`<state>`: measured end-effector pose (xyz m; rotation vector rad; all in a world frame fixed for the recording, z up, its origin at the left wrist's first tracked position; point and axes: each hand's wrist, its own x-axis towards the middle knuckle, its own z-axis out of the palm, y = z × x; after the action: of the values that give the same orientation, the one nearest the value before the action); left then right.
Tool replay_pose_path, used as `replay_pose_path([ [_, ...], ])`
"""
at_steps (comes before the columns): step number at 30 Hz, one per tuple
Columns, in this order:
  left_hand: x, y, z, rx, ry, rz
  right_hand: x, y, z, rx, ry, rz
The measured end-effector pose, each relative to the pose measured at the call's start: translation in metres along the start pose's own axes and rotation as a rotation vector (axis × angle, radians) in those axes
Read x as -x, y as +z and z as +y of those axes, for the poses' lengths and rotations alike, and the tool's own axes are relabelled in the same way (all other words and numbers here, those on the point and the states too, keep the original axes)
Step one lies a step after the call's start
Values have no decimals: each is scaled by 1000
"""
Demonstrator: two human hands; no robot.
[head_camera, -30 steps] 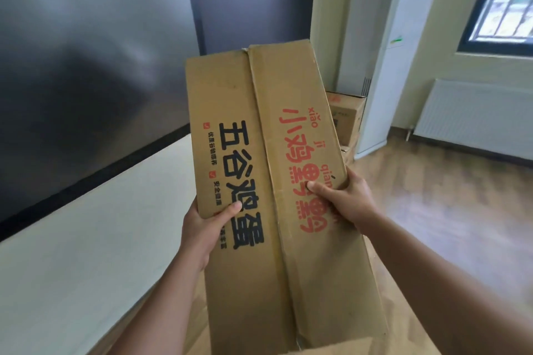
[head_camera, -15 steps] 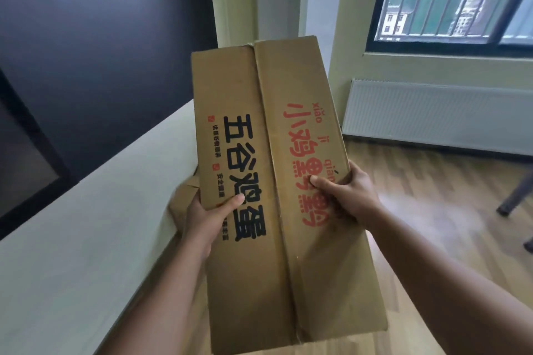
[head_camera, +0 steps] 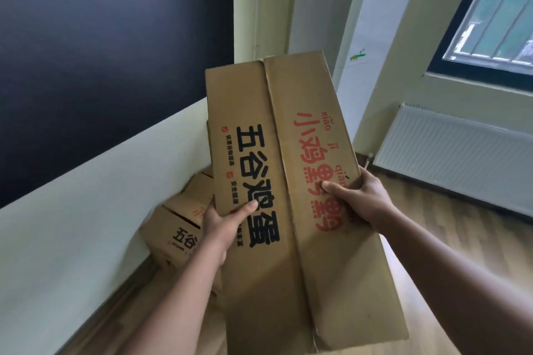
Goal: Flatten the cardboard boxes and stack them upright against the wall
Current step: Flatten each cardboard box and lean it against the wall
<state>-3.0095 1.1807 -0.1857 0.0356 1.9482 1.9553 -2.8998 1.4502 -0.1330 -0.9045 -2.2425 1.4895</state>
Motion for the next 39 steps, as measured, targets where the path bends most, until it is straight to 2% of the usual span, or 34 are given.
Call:
replay_pose_path([
  [7,-187,50,-25,33,-156,147,-221,52,6,101,20,-149],
  [15,-309,75,-39,125,-336,421,-401,121,8,232,96,-432],
  [26,-418,135,-71,316,-325,863,-603,242,2,419,-129,-854],
  [32,-472,148,-87,280,-368,883,-665,275,48,484,-115,-914],
  [39,-535,126,-118,245,-471,914,-709,337,84,519,-161,-867],
])
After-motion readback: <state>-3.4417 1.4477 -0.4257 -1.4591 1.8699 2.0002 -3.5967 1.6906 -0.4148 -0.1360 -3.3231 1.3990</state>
